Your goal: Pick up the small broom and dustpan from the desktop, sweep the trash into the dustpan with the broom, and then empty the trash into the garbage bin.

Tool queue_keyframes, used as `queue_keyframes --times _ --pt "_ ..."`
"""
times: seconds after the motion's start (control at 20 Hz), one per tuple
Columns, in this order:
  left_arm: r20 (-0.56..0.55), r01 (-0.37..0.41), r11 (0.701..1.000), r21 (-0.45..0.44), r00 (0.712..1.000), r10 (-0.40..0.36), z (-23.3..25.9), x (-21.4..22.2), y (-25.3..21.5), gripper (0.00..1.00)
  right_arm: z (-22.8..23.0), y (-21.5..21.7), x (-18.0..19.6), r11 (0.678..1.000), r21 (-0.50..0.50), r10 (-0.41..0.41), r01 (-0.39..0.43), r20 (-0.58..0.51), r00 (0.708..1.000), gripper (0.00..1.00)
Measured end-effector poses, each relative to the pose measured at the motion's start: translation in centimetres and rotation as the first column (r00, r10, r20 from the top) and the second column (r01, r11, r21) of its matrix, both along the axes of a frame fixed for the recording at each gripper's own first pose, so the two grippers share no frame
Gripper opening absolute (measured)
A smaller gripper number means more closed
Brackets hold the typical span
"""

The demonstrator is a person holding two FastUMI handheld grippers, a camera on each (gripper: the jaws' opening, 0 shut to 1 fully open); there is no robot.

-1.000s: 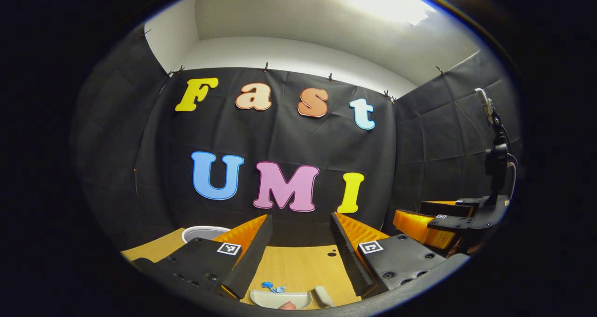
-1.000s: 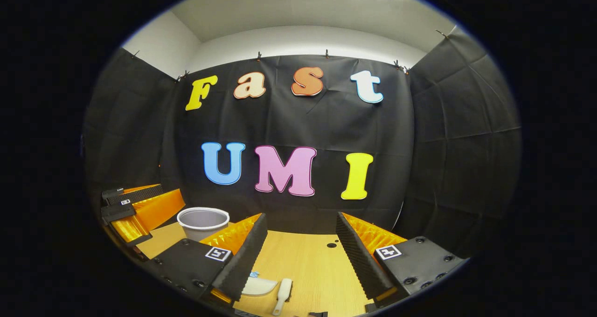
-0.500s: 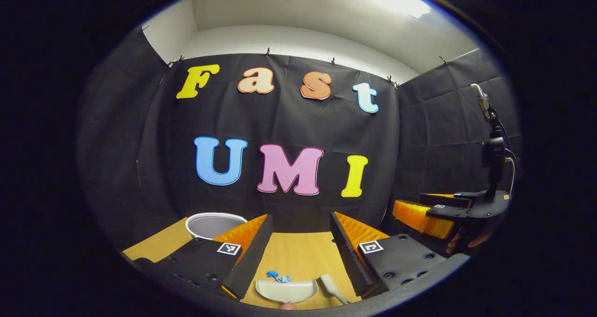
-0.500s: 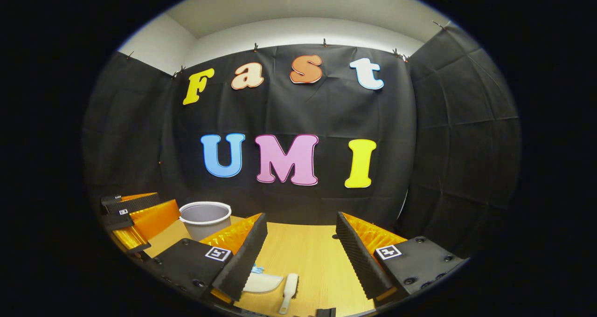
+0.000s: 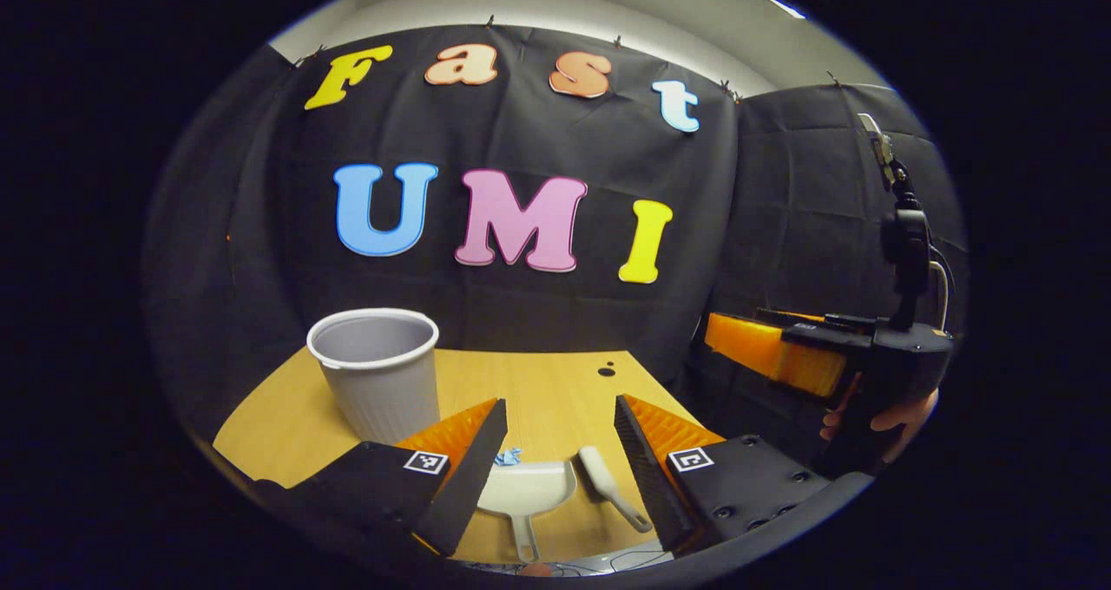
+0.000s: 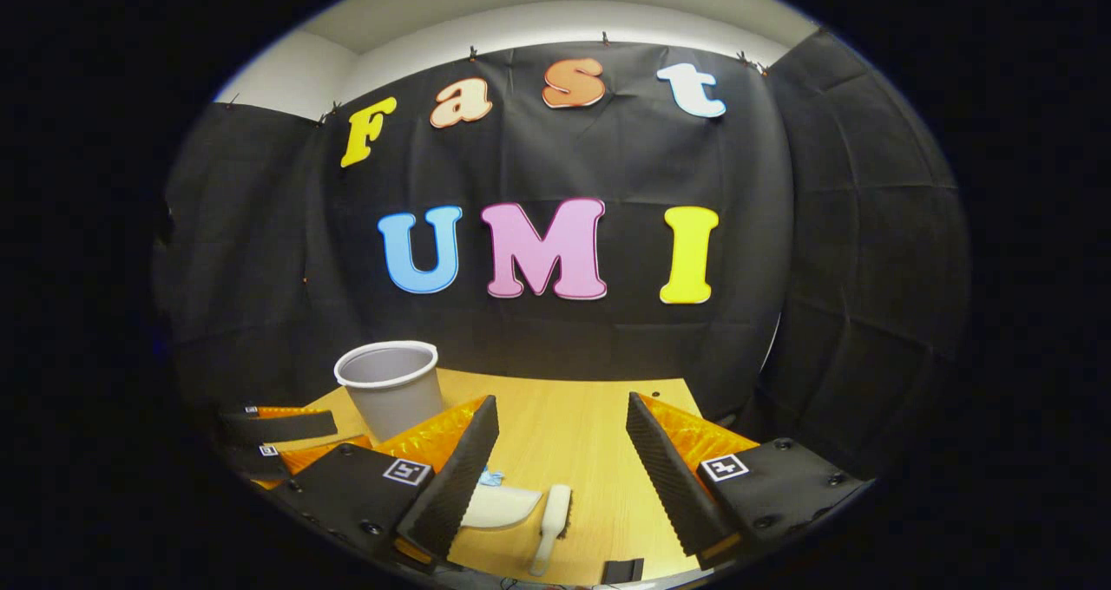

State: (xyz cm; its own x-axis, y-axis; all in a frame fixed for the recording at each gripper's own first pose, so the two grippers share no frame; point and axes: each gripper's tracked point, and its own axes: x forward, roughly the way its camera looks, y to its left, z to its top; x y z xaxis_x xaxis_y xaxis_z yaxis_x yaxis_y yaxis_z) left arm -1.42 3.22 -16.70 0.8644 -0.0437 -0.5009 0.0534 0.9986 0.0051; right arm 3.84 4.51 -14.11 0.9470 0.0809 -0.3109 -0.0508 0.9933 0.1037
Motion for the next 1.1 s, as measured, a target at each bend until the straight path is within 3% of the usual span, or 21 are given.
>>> queue_keyframes --times 0.15,0.25,0.4,0.45,0.5,0.65,0.75,0.9,1.0,1.1 --pt "-0.164 -0.036 0.999 0.003 0.986 0.036 -4.5 -0.3 0.6 0.75 -4.3 0.4 0.8 0.999 0.02 0.028 -0.027 -0.088 0.996 0.96" --pt "-0.296 -0.059 0.998 0.021 0.953 0.062 -7.7 -0.5 0.6 0.75 -8.0 1.2 1.2 0.996 0.038 0.08 -0.074 -0.179 0.981 0.96" --pt "-0.527 -0.104 0.995 -0.003 0.845 0.087 -12.9 -1.6 0.2 0.77 -14.1 1.4 1.3 0.988 0.074 0.151 -0.134 -0.34 0.928 0.97" --pt "-0.602 -0.137 0.99 -0.016 0.792 0.1 -14.1 -2.0 0.2 0.77 -16.0 1.5 0.9 0.985 0.088 0.174 -0.151 -0.389 0.905 0.97" --pt "-0.667 -0.169 0.985 -0.018 0.736 0.114 -14.8 -2.6 0.3 0.77 -17.8 1.5 0.9 0.981 0.107 0.194 -0.163 -0.438 0.878 0.97" --pt "-0.778 -0.204 0.977 0.054 0.605 0.169 -16.3 -3.3 0.6 0.77 -22.5 1.1 0.4 0.973 0.169 0.229 -0.159 -0.585 0.778 0.97" --pt "-0.818 -0.181 0.979 0.09 0.547 0.177 -16.5 -3.3 0.1 0.77 -25.0 1.1 -0.3 0.965 0.206 0.26 -0.161 -0.668 0.697 0.97" --pt "-0.884 -0.189 0.981 0.045 0.449 0.127 -16.8 -3.1 -0.5 0.77 -27.2 2.1 -2.4 0.95 0.284 0.306 -0.132 -0.748 0.589 0.96" --pt "-0.899 -0.191 0.981 0.039 0.423 0.118 -16.9 -2.3 -0.8 0.77 -28.1 2.8 -4.1 0.941 0.331 0.318 -0.074 -0.789 0.525 0.96" --pt "-0.903 -0.17 0.984 0.052 0.412 0.118 -17.1 -1.5 -0.4 0.77 -28.7 3.2 -4.9 0.941 0.338 0.311 -0.032 -0.82 0.481 0.96"
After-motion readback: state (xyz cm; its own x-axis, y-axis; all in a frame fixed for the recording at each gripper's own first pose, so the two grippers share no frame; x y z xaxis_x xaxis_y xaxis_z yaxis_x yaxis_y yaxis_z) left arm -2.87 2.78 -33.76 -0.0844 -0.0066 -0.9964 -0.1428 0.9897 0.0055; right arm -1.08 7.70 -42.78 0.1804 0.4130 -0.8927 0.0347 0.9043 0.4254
